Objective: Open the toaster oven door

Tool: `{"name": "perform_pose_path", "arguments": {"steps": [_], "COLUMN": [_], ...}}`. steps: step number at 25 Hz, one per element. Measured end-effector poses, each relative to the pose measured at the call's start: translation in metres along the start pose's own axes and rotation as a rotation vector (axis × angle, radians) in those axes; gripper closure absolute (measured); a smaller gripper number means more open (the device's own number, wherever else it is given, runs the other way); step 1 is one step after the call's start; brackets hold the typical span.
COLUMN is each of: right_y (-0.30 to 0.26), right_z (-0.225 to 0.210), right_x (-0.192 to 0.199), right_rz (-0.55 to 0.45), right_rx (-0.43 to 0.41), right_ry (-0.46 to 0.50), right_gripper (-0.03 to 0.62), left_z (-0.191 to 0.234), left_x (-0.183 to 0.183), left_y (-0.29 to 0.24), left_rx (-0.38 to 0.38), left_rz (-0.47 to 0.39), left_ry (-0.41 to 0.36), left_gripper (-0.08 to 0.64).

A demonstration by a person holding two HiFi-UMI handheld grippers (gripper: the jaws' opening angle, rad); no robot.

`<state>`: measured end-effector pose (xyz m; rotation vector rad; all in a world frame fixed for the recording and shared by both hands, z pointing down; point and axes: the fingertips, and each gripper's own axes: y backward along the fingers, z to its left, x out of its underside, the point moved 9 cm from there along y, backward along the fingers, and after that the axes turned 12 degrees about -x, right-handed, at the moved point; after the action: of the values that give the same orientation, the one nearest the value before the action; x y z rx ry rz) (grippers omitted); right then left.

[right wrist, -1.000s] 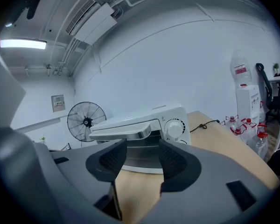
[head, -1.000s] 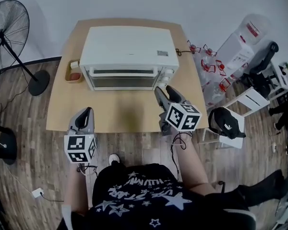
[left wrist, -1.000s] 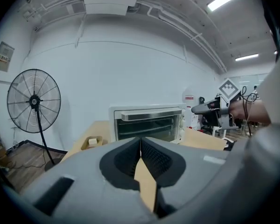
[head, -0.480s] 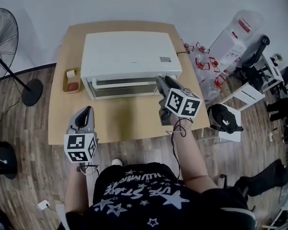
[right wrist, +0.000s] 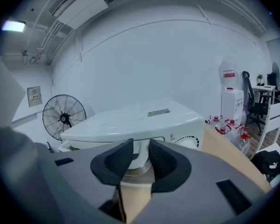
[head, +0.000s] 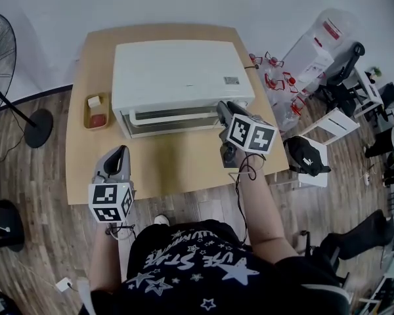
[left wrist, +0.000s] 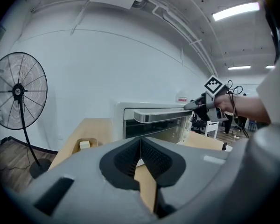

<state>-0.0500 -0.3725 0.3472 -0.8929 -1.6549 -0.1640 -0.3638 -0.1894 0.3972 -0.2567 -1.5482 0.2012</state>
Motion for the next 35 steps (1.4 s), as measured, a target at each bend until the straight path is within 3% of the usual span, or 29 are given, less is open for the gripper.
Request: {"name": "perform_pose_path", "arguments": {"steps": [12, 20, 35], "right_y": [0.013, 0.037, 0.077], "right_z": [0.009, 0.019, 0.017], "right_x": [0.008, 0.030, 0.077], "right_rz": [0.002, 0.032, 0.124], "right_rx": [0.059, 0.096, 0.017], "right_ry": [0.019, 0.092, 0.080], "right_gripper": [0.492, 0.509, 0.523], "left_z": [0.001, -0.004, -0.030], "left_x": [0.008, 0.017, 0.034], "left_y": [0.009, 0.025, 0.067], "left_rx": [0.040, 0.057, -0.050], "left_rz": [0.007, 0.009, 0.029], "left_ry": [-0.018, -0.074, -0.033], "left_gripper": [0.538, 0.538, 0.538]}}
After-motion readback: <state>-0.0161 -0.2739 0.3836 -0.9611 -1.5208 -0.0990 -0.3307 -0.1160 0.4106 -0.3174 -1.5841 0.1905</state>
